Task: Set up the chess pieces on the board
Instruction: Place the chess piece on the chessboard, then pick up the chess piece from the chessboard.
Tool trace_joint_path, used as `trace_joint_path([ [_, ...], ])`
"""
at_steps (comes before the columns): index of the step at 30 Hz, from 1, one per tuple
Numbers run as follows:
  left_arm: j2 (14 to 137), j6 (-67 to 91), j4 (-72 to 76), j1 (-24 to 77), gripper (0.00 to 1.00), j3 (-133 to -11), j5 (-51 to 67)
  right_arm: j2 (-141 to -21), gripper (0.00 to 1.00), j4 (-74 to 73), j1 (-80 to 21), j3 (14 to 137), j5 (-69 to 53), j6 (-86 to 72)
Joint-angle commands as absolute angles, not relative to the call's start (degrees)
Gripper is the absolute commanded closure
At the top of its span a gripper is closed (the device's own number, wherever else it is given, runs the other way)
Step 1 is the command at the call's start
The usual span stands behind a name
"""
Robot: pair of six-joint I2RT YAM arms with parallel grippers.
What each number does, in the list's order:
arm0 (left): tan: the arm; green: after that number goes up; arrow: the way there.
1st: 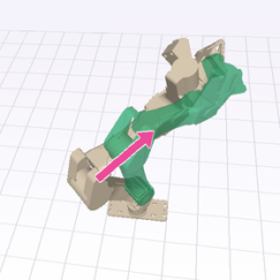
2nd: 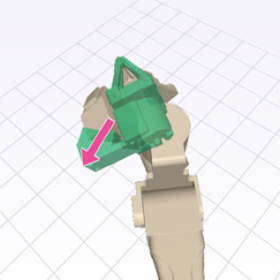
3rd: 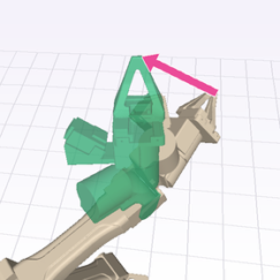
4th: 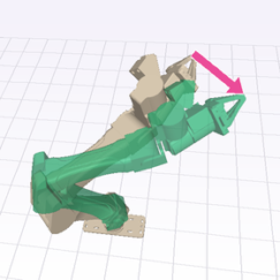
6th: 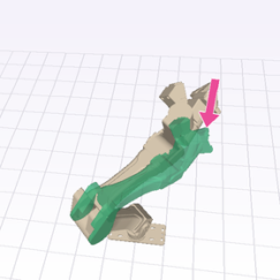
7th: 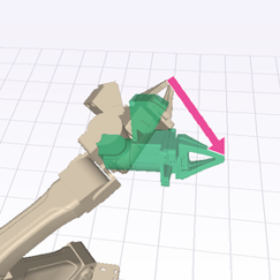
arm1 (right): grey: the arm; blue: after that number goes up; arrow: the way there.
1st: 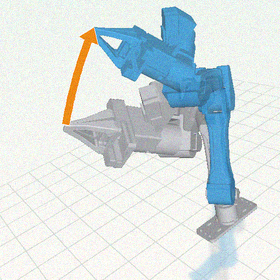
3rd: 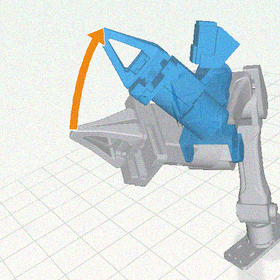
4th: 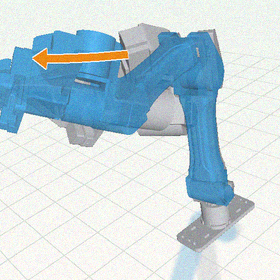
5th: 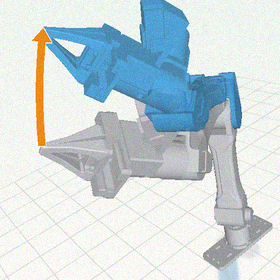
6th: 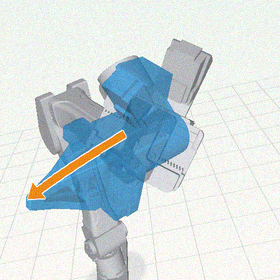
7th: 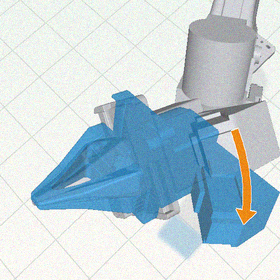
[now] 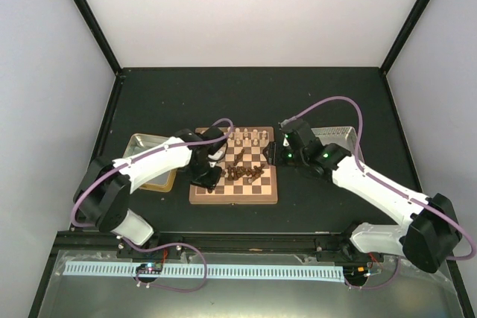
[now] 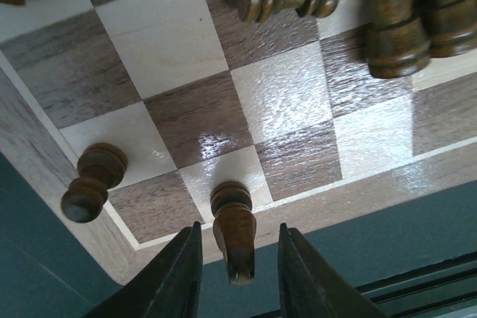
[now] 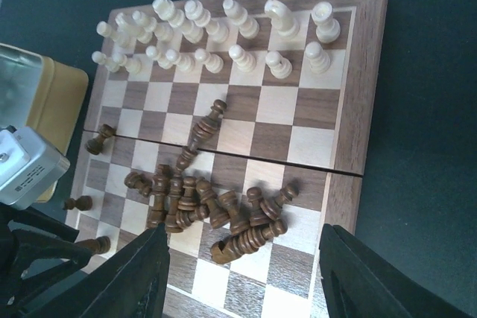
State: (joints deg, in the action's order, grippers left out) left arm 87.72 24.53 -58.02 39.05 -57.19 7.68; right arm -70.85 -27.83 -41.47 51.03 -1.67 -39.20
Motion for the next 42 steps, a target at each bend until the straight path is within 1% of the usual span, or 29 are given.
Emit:
trace_joint_path([
  [1,83.9,24.9,-58.2,39.3,0.67,-61.0,5.8,-66.6,0.44,-25.6,-41.3,50.1,0.0,-40.9],
  [5,81.7,25.3,-57.8,38.1,0.58,-62.7,3.4,-64.6,0.45,-24.3,-41.4,48.9,1.0,-41.8],
  [6,81.4,25.6,-57.4,37.7,0.55,-62.9,2.8,-64.4,0.45,-24.1,-41.4,48.7,1.0,-42.0],
  [8,80.7,26.6,-55.9,36.8,0.46,-62.5,0.9,-64.4,0.45,-23.8,-41.4,48.6,1.0,-42.2],
  [9,80.3,27.0,-54.3,36.3,0.43,-61.6,-0.3,-64.5,0.45,-23.8,-41.4,48.6,1.0,-42.3],
  [13,81.5,28.5,-48.8,33.3,0.41,-58.9,-2.8,-65.0,0.46,-23.3,-41.4,48.1,1.0,-43.1],
  [17,83.7,28.3,-44.4,30.6,0.42,-58.0,-1.9,-65.2,0.48,-22.4,-41.4,47.3,0.3,-43.9],
  [20,87.0,26.9,-43.6,29.0,0.46,-58.9,-1.2,-65.5,0.49,-22.4,-41.4,47.4,0.5,-43.9],
  [23,90.1,25.1,-42.5,28.4,0.54,-59.5,-0.8,-66.1,0.51,-22.1,-41.4,47.7,0.6,-43.9],
  [25,91.9,24.5,-42.3,28.3,0.58,-59.9,-1.9,-66.1,0.55,-22.3,-41.4,48.0,1.0,-44.4],
  [27,93.4,24.1,-42.5,28.4,0.6,-60.2,-2.4,-65.5,0.58,-22.0,-41.4,47.9,1.4,-44.8],
  [31,94.6,23.7,-42.7,28.3,0.64,-59.8,-2.4,-64.2,0.61,-21.8,-41.4,48.0,3.8,-45.0],
  [34,95.2,23.2,-42.9,28.4,0.69,-59.7,-2.4,-63.9,0.63,-21.9,-41.4,48.3,4.8,-44.9],
  [38,96.8,22.5,-43.7,28.3,0.81,-60.2,-2.0,-64.3,0.64,-21.3,-41.4,48.5,5.2,-45.0],
  [41,97.3,22.2,-44.5,28.4,0.91,-60.4,-2.0,-64.7,0.65,-20.9,-41.4,48.6,5.3,-45.1],
  [42,97.1,22.1,-44.9,28.3,0.93,-60.3,-2.0,-64.9,0.65,-20.7,-41.4,48.7,5.3,-45.0],
])
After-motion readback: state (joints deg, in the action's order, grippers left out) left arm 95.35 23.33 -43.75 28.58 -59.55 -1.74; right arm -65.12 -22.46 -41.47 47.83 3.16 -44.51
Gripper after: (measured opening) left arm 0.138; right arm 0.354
